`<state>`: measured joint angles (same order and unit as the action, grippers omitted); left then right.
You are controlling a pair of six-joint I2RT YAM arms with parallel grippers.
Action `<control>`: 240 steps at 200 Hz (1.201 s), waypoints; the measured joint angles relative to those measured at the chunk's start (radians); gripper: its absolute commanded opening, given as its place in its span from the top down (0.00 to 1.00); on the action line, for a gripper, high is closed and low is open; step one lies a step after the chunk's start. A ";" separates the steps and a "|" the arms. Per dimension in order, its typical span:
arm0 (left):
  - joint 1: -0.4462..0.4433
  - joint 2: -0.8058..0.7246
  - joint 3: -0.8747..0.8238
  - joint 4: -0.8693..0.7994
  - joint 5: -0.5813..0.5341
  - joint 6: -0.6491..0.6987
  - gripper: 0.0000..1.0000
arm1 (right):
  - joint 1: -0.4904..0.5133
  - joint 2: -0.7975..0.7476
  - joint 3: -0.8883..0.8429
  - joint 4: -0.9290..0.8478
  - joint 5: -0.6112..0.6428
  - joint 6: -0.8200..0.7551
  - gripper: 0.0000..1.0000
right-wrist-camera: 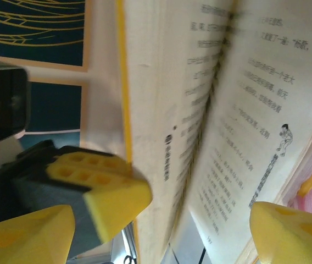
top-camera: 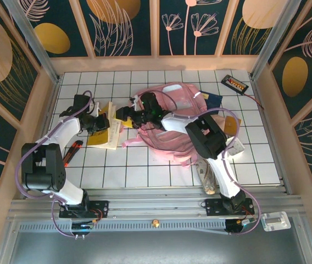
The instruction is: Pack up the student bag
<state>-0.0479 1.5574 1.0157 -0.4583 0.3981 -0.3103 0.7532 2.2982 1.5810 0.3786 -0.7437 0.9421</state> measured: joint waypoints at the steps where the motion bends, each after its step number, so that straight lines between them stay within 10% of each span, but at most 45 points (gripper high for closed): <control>1: 0.000 0.000 -0.001 0.002 0.002 0.000 1.00 | 0.001 0.004 0.003 0.000 -0.001 0.000 0.18; 85: 0.002 0.000 -0.029 0.042 0.033 -0.010 0.98 | 0.017 0.126 0.085 0.124 -0.036 0.096 0.20; 129: 0.001 0.000 -0.070 0.061 0.085 -0.016 0.61 | 0.023 0.153 0.094 0.194 -0.043 0.146 0.20; 195: 0.037 -0.143 -0.069 0.027 -0.004 -0.034 0.49 | 0.023 0.164 0.093 0.216 -0.043 0.164 0.24; 240: 0.106 -0.204 -0.077 0.047 -0.068 -0.054 0.48 | 0.025 0.185 0.113 0.154 -0.024 0.107 0.69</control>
<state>0.0586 1.3529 0.9382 -0.4110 0.3302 -0.3645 0.7780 2.4828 1.6943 0.5327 -0.7681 1.0489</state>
